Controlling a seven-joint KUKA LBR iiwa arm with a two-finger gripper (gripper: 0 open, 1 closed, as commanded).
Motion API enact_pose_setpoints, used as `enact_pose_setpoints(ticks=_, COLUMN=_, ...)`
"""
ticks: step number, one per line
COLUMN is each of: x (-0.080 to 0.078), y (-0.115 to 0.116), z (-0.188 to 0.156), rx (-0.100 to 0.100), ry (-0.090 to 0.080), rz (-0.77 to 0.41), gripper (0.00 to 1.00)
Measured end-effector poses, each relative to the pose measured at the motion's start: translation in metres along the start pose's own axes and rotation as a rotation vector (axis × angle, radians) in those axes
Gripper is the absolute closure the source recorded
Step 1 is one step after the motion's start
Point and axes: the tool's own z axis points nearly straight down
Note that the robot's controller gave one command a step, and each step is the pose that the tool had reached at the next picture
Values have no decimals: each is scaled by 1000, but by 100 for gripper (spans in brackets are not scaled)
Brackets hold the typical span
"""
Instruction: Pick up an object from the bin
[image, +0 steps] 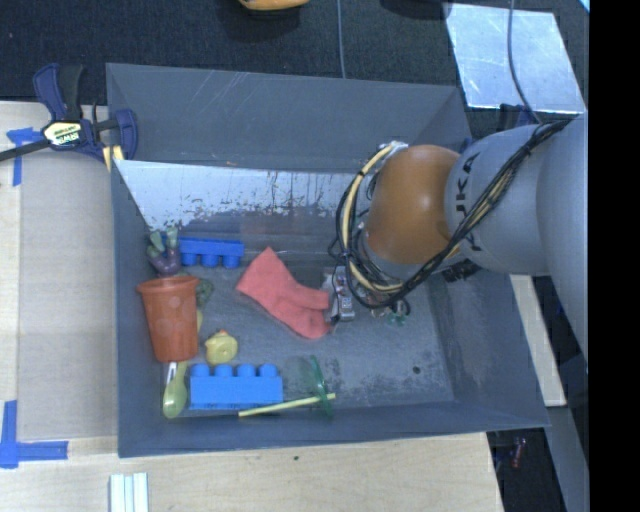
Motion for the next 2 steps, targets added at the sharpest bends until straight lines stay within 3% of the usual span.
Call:
enact_pose_setpoints(ticks=1, x=-6, y=-4, z=-58, rx=0, ry=6, rz=-62, gripper=100)
enact_pose_setpoints(ticks=2, x=-6, y=17, z=-140, rx=0, ry=7, rz=-55, gripper=100)
